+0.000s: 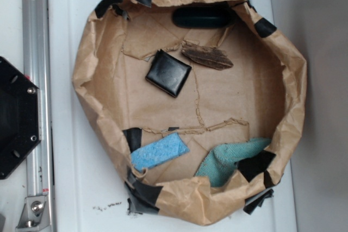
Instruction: Grab the blue cloth.
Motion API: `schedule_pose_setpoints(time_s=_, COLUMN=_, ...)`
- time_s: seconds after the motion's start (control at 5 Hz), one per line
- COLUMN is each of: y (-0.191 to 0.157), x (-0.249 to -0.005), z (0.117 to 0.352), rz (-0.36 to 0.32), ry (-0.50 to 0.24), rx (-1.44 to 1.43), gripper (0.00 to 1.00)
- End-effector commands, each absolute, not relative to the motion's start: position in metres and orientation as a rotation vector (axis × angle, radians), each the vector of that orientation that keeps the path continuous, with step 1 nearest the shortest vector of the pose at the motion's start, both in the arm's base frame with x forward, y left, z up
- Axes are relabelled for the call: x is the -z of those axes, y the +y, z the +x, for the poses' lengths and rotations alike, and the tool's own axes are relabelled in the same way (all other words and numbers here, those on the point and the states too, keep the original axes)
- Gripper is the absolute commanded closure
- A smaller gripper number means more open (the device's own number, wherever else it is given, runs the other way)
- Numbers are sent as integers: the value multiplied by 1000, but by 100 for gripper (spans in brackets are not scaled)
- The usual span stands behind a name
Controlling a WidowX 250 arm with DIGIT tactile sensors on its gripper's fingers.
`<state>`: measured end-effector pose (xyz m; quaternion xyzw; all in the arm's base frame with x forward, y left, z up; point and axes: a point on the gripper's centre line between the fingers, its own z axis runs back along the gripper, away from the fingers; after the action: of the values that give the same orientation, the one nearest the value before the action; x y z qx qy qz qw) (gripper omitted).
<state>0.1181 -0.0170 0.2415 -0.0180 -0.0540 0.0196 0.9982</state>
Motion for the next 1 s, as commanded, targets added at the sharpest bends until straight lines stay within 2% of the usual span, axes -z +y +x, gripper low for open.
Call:
schedule_pose_setpoints(time_s=0.0, y=-17, x=-242, z=118, rz=-36, ry=-108, rx=-39, gripper=0)
schedule_pose_setpoints(time_s=0.2, y=-4, x=-226, z=160, rz=4, ry=-203, rx=-29, gripper=0)
schedule_pose_setpoints(time_s=0.4, y=7, x=-214, z=201, rz=55, ry=-266, rx=-55, gripper=0)
schedule_pose_setpoints(time_s=0.6, y=14, x=-192, z=233, rz=-2, ry=-310, rx=39, gripper=0)
schedule_pose_setpoints(time_s=0.8, y=19, x=-158, z=268, rz=-15, ry=-298, rx=140, gripper=0)
